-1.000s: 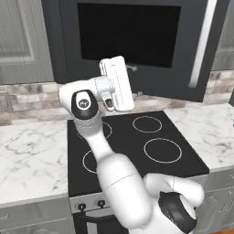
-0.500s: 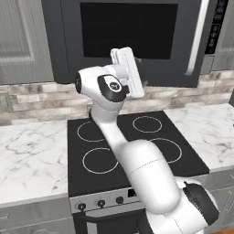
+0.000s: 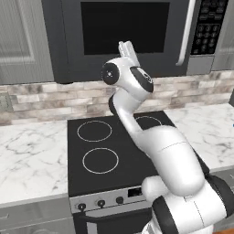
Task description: Remove the apple from the bowl and place it on the small plate. Then place the bowl with only the fish in the microwave, close the door, and press the start button to microwave the fish.
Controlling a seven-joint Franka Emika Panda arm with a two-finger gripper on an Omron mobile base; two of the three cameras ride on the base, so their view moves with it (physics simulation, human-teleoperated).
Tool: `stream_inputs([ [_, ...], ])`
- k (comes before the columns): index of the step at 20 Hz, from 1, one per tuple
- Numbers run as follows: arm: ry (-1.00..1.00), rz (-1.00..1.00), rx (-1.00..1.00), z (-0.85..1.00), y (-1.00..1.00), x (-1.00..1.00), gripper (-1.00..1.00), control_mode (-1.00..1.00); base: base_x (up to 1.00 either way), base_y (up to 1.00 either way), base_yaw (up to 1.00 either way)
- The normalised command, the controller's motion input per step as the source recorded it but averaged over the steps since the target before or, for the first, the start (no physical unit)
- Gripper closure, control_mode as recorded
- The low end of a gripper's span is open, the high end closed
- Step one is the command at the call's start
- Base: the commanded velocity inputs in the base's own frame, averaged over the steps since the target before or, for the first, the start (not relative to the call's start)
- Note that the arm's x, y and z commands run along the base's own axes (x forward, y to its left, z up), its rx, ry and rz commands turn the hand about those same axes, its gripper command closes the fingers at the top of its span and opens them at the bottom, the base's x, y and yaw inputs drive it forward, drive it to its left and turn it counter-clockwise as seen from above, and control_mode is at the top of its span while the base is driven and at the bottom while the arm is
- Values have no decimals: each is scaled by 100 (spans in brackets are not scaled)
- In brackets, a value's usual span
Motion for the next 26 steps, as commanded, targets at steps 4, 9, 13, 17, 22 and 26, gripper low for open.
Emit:
stream_inputs([
  [4, 0, 48, 13, -10, -7, 71, -100, -100, 0, 0, 0],
  [9, 3, 47, 12, -8, -3, 69, -100, -100, 0, 0, 0],
  [13, 2, 37, 7, -2, -4, 13, -100, -100, 0, 0, 0],
  [17, 0, 25, 8, 0, -24, -78, -100, -100, 0, 0, 0],
  [22, -9, 22, 11, 16, -55, -74, -100, -100, 0, 0, 0],
  [26, -32, 14, 0, 51, -94, -33, -100, -100, 0, 0, 0],
])
